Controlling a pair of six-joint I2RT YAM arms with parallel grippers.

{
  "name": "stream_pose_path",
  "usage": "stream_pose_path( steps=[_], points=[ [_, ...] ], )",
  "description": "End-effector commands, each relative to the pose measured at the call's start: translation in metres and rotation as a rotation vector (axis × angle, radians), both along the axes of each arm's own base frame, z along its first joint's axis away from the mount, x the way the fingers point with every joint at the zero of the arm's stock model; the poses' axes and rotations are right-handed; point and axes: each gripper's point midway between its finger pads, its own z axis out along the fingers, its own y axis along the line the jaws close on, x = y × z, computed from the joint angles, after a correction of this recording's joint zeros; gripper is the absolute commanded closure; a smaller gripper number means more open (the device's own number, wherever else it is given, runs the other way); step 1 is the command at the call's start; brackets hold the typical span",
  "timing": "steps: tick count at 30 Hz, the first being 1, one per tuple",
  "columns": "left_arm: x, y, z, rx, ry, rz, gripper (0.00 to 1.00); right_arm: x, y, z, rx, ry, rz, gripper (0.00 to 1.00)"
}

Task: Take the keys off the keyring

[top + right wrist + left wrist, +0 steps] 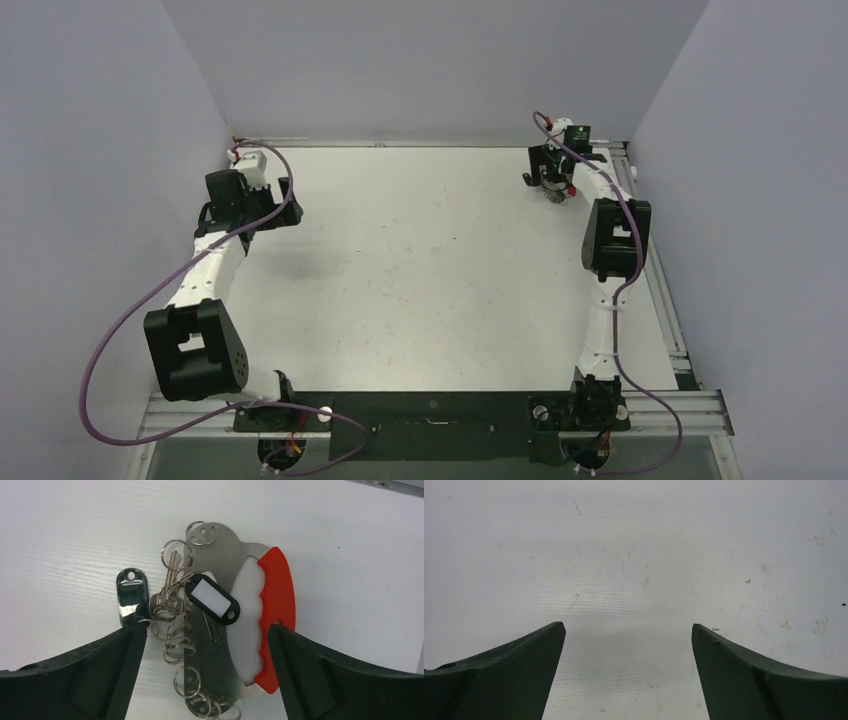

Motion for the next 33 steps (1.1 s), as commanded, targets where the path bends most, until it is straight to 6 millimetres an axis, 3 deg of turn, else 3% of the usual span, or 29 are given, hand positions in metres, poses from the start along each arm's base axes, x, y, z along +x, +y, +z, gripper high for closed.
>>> stream_pose_path(
  steps=[1,6,10,20,26,33],
  points=[
    [0.005,-0.001,0.024,0.0,-0.08,-0.011,0.04,0.024,0.001,0.014,-0.038,-0.066,-0.051,0.04],
    [0.006,0.0,0.025,-0.003,-0.081,-0.009,0.04,0.031,0.001,0.006,-0.061,-0.075,-0.063,0.15],
    [0.006,0.001,0.026,0.002,-0.085,-0.003,0.04,0.027,0.004,-0.002,-0.046,-0.048,-0.056,0.33],
    [0.006,0.003,0.03,0.009,-0.095,0.003,0.04,-0.024,0.046,-0.026,0.007,0.095,0.079,0.68],
    [0.006,0.002,0.031,0.007,-0.097,-0.004,0.04,-0.082,0.099,-0.039,0.09,0.206,0.211,0.73],
    [0.006,-0.004,0.03,-0.014,-0.084,-0.029,0.04,-0.161,0.199,-0.041,0.161,0.293,0.422,0.72]
  ],
)
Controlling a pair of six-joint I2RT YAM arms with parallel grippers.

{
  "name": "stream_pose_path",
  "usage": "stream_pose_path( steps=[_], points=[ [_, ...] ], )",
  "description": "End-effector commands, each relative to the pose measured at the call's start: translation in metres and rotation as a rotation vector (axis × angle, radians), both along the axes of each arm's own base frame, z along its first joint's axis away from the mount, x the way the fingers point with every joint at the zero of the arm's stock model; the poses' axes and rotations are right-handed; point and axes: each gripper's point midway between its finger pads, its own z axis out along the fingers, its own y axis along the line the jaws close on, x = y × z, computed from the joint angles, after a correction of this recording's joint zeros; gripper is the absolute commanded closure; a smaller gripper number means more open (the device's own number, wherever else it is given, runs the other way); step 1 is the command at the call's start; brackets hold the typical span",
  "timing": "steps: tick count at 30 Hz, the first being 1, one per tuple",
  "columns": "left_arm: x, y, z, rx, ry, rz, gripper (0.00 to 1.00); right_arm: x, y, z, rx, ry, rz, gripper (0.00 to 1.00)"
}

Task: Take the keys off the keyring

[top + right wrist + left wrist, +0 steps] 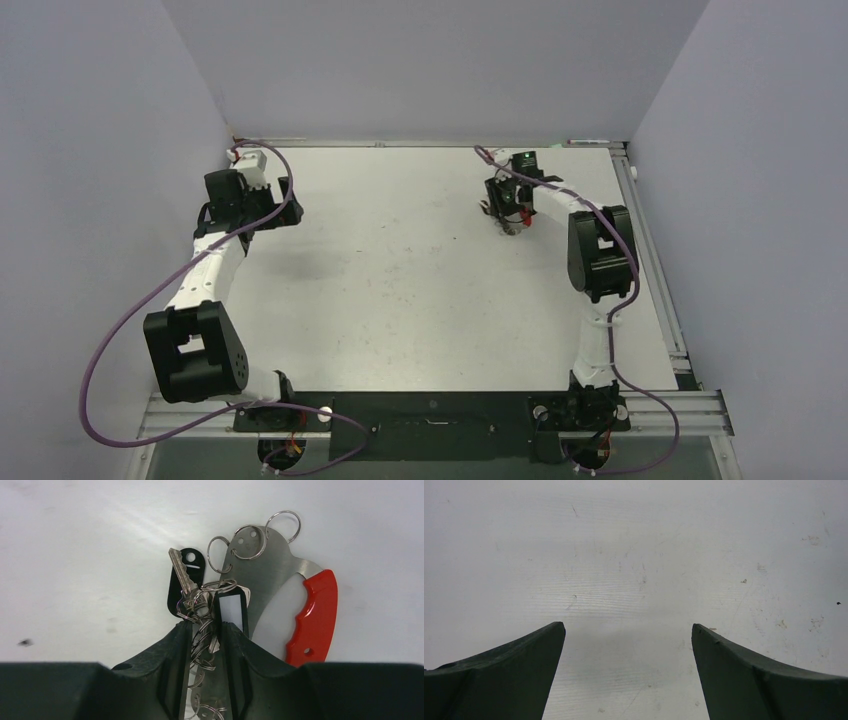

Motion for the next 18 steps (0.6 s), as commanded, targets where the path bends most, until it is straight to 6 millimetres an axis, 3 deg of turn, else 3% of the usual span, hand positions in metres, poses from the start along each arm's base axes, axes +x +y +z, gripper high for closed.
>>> stream_pose_path(
  steps=[1,8,12,15,18],
  points=[
    [0.007,-0.004,0.026,-0.016,-0.07,-0.027,0.04,-0.083,0.088,-0.016,0.097,0.18,0.191,0.72],
    [0.007,-0.017,0.023,-0.067,-0.054,-0.087,0.04,-0.161,0.186,-0.003,0.153,0.214,0.444,0.66],
    [0.006,-0.027,0.017,-0.119,-0.02,-0.126,0.04,-0.196,0.227,0.017,0.224,0.223,0.567,0.6],
    [0.003,-0.041,0.008,-0.163,0.018,-0.173,0.04,-0.208,0.24,0.04,0.314,0.232,0.621,0.53],
    [0.0,-0.058,-0.003,-0.172,0.057,-0.223,0.04,-0.202,0.236,0.07,0.366,0.176,0.623,0.38]
  ],
)
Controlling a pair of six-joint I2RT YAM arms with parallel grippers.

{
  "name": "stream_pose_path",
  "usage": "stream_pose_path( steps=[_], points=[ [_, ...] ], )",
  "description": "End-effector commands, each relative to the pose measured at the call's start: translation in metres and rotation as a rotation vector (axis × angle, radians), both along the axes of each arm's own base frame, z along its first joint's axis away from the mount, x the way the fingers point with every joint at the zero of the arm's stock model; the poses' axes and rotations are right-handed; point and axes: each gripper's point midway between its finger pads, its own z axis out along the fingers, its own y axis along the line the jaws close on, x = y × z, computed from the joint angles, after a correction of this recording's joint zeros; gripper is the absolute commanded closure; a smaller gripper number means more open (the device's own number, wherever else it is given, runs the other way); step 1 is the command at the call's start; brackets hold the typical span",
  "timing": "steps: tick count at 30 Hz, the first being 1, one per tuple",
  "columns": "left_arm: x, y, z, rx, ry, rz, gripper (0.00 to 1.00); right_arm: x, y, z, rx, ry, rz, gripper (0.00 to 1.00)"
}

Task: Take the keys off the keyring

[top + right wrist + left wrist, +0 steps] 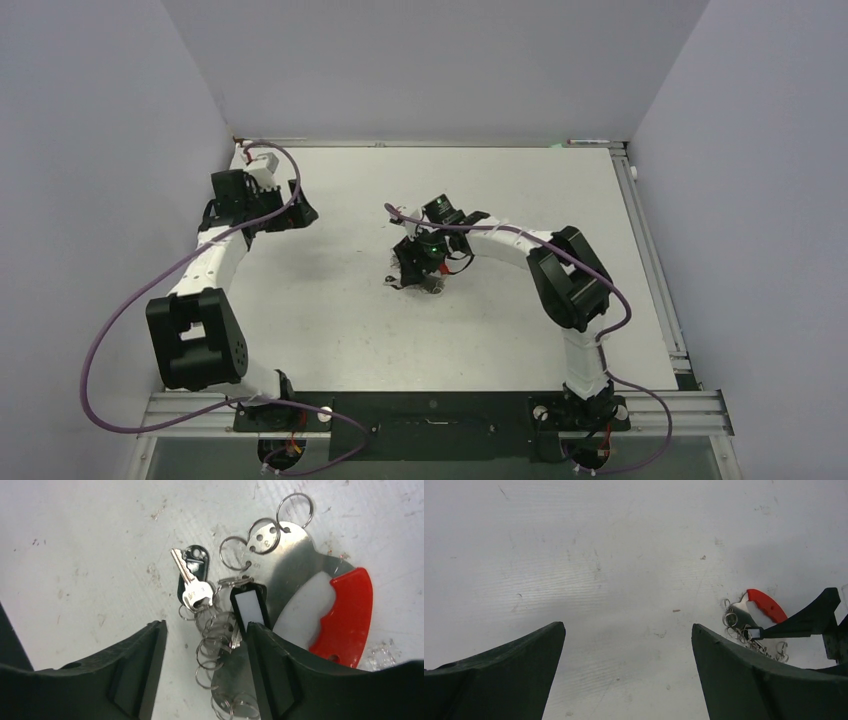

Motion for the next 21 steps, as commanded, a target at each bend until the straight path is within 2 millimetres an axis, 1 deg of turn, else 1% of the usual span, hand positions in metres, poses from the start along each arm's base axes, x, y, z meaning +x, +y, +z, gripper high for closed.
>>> stream_pose_path(
  steps=[1,4,7,9,10,13,16,19,21],
  points=[
    [0.0,-0.033,0.002,-0.041,0.019,-0.109,0.04,0.012,-0.012,0.067,0.151,-0.035,-0.031,0.35],
    [-0.007,-0.063,-0.011,-0.003,0.051,-0.19,0.04,0.033,-0.037,0.081,0.186,-0.061,-0.117,0.32],
    [-0.013,-0.096,-0.02,0.01,0.068,-0.296,0.04,0.053,-0.07,0.078,0.184,-0.071,-0.204,0.32],
    [-0.015,-0.116,-0.024,-0.004,0.089,-0.346,0.0,0.059,-0.085,0.072,0.169,-0.065,-0.244,0.32],
    [-0.015,-0.125,-0.026,-0.003,0.099,-0.367,0.06,0.061,-0.091,0.069,0.165,-0.063,-0.26,0.32],
    [-0.014,-0.15,-0.038,0.037,0.127,-0.413,0.15,0.063,-0.104,0.064,0.16,-0.058,-0.306,0.32],
    [-0.013,-0.171,-0.054,0.114,0.151,-0.439,0.23,0.065,-0.114,0.061,0.155,-0.062,-0.334,0.32],
    [-0.016,-0.191,-0.066,0.165,0.165,-0.478,0.3,0.069,-0.122,0.061,0.152,-0.068,-0.363,0.32],
    [-0.023,-0.206,-0.072,0.187,0.169,-0.51,0.34,0.073,-0.128,0.061,0.153,-0.072,-0.383,0.32]
  ],
)
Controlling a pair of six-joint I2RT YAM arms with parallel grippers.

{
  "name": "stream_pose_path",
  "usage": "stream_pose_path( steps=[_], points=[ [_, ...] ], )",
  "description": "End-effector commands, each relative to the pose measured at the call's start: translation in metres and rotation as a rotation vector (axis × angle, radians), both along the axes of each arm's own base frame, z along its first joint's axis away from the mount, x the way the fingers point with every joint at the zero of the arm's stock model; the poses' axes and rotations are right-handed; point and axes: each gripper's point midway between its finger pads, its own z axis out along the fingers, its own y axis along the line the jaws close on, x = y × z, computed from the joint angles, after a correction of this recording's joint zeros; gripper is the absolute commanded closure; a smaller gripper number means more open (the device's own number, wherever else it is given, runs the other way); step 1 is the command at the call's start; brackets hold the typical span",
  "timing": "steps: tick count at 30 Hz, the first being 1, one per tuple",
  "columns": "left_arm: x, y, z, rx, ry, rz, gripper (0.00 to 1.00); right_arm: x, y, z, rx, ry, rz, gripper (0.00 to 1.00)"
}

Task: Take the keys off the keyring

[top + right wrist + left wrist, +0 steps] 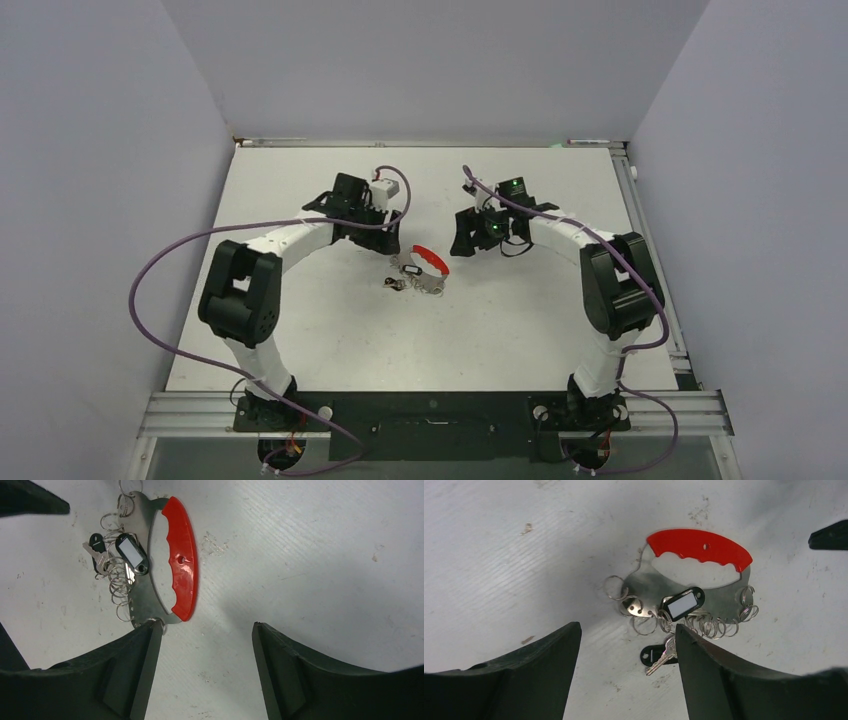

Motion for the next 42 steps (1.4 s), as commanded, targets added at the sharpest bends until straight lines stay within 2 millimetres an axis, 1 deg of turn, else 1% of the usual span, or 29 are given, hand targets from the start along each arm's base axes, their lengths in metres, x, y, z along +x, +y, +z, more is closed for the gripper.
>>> stream_pose_path(
  steps=[1,5,9,14,16,19,22,24,25,28,32,37,42],
  points=[
    [0.003,-0.022,0.001,0.076,-0.058,-0.063,0.36,0.021,-0.008,0.031,0.04,-0.108,-0.05,0.32],
    [-0.008,-0.037,-0.012,0.103,-0.045,-0.117,0.41,0.024,-0.013,0.027,0.039,-0.102,-0.065,0.32],
    [-0.015,-0.04,-0.027,0.147,-0.018,-0.134,0.44,0.023,-0.012,0.024,0.046,-0.088,-0.061,0.32],
    [-0.024,-0.045,-0.041,0.211,-0.01,-0.158,0.51,0.023,-0.011,0.024,0.048,-0.085,-0.063,0.32],
    [-0.026,-0.045,-0.045,0.24,-0.016,-0.167,0.56,0.023,-0.011,0.022,0.049,-0.079,-0.066,0.32],
    [-0.028,-0.045,-0.05,0.265,-0.008,-0.17,0.67,0.022,-0.01,0.02,0.054,-0.068,-0.07,0.32],
    [-0.026,-0.042,-0.05,0.286,0.0,-0.161,0.82,0.02,-0.009,0.015,0.061,-0.05,-0.071,0.32],
    [-0.025,-0.042,-0.045,0.287,-0.01,-0.164,0.97,0.019,-0.007,0.013,0.072,-0.036,-0.07,0.32],
    [-0.024,-0.042,-0.041,0.286,-0.019,-0.168,1.0,0.017,-0.005,0.012,0.084,-0.028,-0.066,0.31],
    [-0.022,-0.045,-0.026,0.273,-0.056,-0.187,1.0,0.012,0.002,0.011,0.141,0.008,-0.057,0.28],
    [-0.018,-0.048,-0.001,0.244,-0.134,-0.211,1.0,0.003,0.014,0.011,0.242,0.069,-0.051,0.18],
    [-0.022,-0.053,0.023,0.172,-0.196,-0.235,1.0,-0.003,0.025,0.019,0.372,0.071,-0.053,0.09],
    [-0.029,-0.06,0.045,0.052,-0.216,-0.242,1.0,-0.011,0.034,0.02,0.476,0.114,-0.049,0.07]
  ],
)
